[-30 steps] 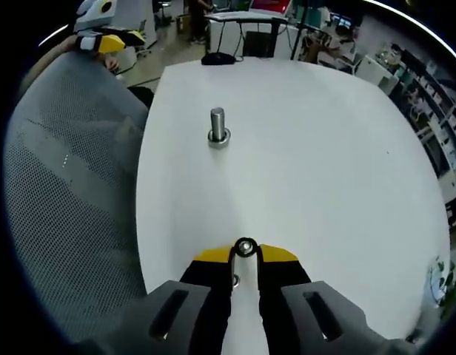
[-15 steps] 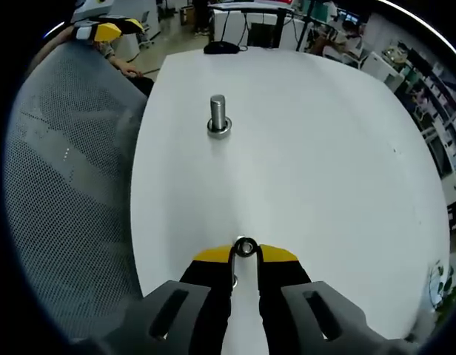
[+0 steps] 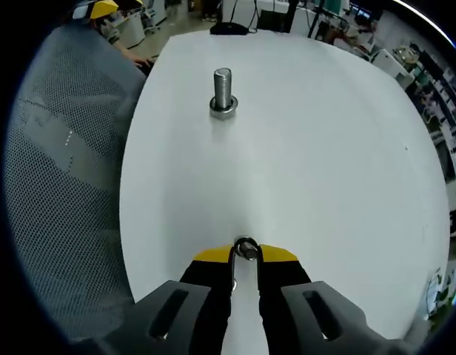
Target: Place the washer onto the threaded stud by aligning its center hole with the stud, sliding it down to the base, and recovering from edge contact or off-axis alignment until the washer reaches the visible bottom stop.
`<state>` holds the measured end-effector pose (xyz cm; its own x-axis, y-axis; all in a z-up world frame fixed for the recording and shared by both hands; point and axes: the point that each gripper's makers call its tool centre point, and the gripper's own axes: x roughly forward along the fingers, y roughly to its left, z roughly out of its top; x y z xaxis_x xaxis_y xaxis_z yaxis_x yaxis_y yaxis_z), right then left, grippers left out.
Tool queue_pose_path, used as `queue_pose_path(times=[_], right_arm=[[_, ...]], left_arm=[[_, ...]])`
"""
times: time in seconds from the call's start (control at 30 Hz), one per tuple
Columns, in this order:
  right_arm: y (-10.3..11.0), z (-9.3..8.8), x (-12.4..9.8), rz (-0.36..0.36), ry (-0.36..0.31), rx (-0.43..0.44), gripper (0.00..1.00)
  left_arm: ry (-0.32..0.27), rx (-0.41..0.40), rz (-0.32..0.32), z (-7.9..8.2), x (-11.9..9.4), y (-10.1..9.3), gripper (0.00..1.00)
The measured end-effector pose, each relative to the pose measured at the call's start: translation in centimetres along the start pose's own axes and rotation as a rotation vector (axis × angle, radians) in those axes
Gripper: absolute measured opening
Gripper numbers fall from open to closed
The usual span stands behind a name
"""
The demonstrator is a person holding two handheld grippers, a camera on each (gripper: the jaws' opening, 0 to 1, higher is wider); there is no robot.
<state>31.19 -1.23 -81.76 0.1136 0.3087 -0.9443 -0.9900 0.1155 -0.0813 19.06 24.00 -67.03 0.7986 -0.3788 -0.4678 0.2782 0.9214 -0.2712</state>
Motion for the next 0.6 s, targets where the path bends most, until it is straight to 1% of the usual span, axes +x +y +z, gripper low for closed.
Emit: queue_pose_path(times=[0.07,0.13,0.37,0.43,0.6], right_arm=[[0.0,-0.1,0.2,0.006,0.006,0.020,0.14],[0.1,-0.2,0.5,0.009,0.017,0.016,0.14],[0.2,-0.6,1.4,0.021,0.020,0.025,0.14],[0.3,-0.7,1.5,0.030,0.021,0.041,0.14],[-0.3,-0.8,0.7,0.015,0.016,0.045,0.19]], left_arm=[[0.003,0.000,0.001,0.0,0.0,0.0,0.24],[0.003,-0.001,0.003,-0.1,0.0,0.1,0.24],[0.004,-0.004,0.007,-0.1,0.0,0.1,0.24],[0.001,-0.004,0.008,-0.1,0.0,0.1,0.24],[0.000,-0.006,0.010,-0.1,0.0,0.2,0.25]])
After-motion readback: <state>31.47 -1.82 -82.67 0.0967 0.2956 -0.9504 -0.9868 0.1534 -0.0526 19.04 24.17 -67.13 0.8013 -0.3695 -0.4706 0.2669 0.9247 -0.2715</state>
